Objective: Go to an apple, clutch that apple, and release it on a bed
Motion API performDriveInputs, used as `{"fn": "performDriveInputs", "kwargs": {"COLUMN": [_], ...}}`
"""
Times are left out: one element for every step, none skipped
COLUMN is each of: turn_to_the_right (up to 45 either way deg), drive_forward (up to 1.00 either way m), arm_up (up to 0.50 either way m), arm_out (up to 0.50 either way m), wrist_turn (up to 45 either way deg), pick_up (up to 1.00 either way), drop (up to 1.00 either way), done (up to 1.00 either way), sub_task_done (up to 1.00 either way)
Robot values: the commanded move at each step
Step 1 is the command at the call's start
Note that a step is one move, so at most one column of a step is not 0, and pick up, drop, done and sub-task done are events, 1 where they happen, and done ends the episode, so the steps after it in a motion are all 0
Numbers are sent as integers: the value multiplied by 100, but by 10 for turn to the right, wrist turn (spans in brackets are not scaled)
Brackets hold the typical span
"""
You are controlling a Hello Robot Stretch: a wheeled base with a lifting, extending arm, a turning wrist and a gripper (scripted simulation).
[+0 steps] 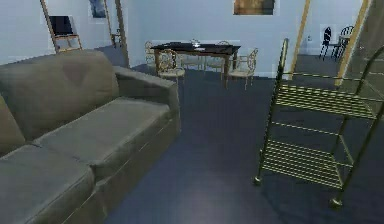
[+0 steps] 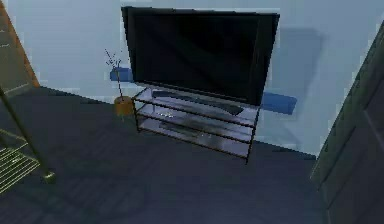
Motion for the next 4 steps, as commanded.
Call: {"fn": "performDriveInputs", "kwargs": {"turn_to_the_right": [0,0,180,0], "drive_forward": [100,45,0,75], "arm_up": [0,0,0,0], "arm_out": [0,0,0,0], "wrist_turn": [0,0,0,0], "pick_up": [0,0,0,0], "drop": [0,0,0,0], "done": [0,0,0,0], "sub_task_done": [0,0,0,0]}}
